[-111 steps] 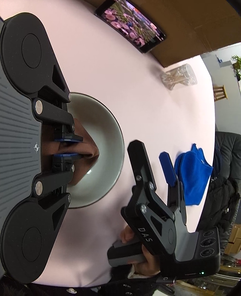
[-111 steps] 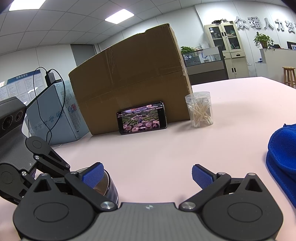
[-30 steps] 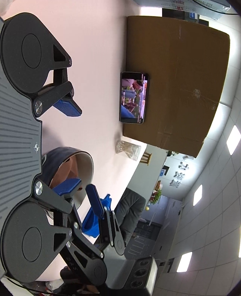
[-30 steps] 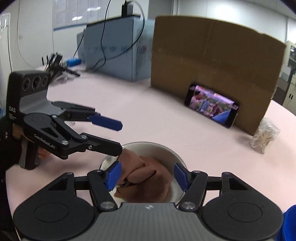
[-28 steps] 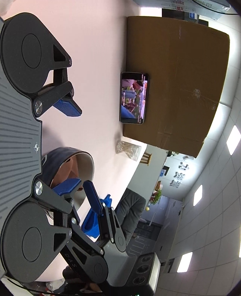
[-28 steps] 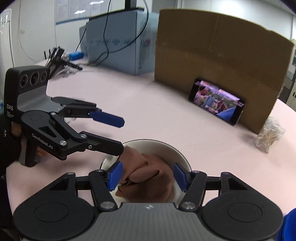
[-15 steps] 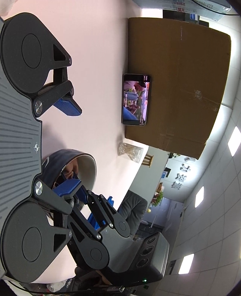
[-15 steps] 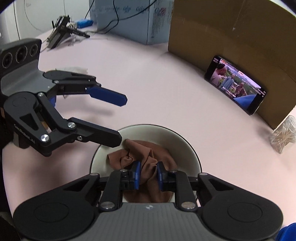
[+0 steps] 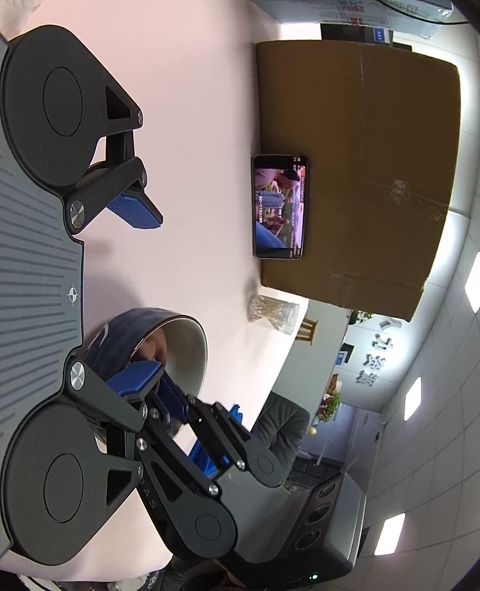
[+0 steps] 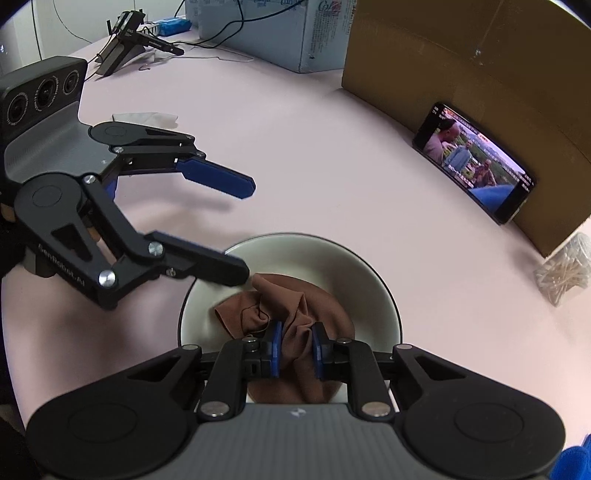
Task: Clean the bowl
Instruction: 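Grasp the brown cloth in the bowl with the right gripper, then rub the cloth around the bowl interior with the right gripper while the left gripper steadies the rim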
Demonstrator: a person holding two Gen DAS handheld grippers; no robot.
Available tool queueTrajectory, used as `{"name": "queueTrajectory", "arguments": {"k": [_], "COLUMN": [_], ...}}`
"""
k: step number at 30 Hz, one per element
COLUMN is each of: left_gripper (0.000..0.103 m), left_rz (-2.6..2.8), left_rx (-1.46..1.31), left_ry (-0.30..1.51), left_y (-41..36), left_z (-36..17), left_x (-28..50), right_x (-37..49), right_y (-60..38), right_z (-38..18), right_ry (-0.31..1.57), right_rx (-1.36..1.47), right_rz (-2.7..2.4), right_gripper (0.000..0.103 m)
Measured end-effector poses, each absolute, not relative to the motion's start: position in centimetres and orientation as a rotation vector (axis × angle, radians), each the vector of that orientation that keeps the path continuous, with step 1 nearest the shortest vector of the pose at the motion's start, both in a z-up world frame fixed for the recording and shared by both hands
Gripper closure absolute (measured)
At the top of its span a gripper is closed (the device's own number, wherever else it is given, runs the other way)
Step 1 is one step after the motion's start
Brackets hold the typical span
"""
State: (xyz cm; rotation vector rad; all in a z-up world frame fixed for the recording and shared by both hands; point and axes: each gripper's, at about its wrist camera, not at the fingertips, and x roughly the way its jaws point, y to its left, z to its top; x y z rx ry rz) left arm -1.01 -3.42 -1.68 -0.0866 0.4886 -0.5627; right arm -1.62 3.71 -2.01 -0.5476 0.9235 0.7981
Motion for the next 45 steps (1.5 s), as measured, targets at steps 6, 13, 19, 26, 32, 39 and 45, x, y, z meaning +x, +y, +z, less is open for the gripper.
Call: {"name": "queueTrajectory", "arguments": {"k": [6, 13, 19, 26, 32, 39, 45], "left_gripper": [0.021, 0.020, 0.018, 0.017, 0.017, 0.017, 0.017], "left_rz": [-0.564, -0.564, -0.566, -0.566, -0.569, -0.571, -0.571], "left_rx": [-0.084, -0.078, -0.071, -0.067, -0.068, -0.066, -0.063], "left_ry": [0.489, 0.488, 0.489, 0.487, 0.490, 0.490, 0.487], "left_y": [-3.4, -3.4, -3.4, -3.3, -3.6, -3.8, -3.9], "left_z": [-1.6, -1.6, -1.5, -1.5, -1.6, -1.6, -1.6], "left_x": [-1.1, -1.2, -1.2, -1.6, -1.2, -0.9, -1.0], "right_x": [-0.7, -1.3, -1.1, -1.0, -1.2, -0.8, -1.1], "right_y": [3.9, 3.2, 4.3, 3.6, 3.1, 3.6, 3.2], "right_z": [-2.2, -2.1, -2.3, -2.2, -2.3, -2.4, -2.3], "right_ry": [0.906, 0.931, 0.886, 0.889, 0.893, 0.878, 0.888], "right_rx": [-0.561, -0.564, -0.586, -0.571, -0.555, -0.535, -0.549], "right_rz": [0.743, 0.764, 0.775, 0.746, 0.759, 0.752, 0.727], "right_gripper": [0.084, 0.083, 0.082, 0.082, 0.079, 0.080, 0.080]}}
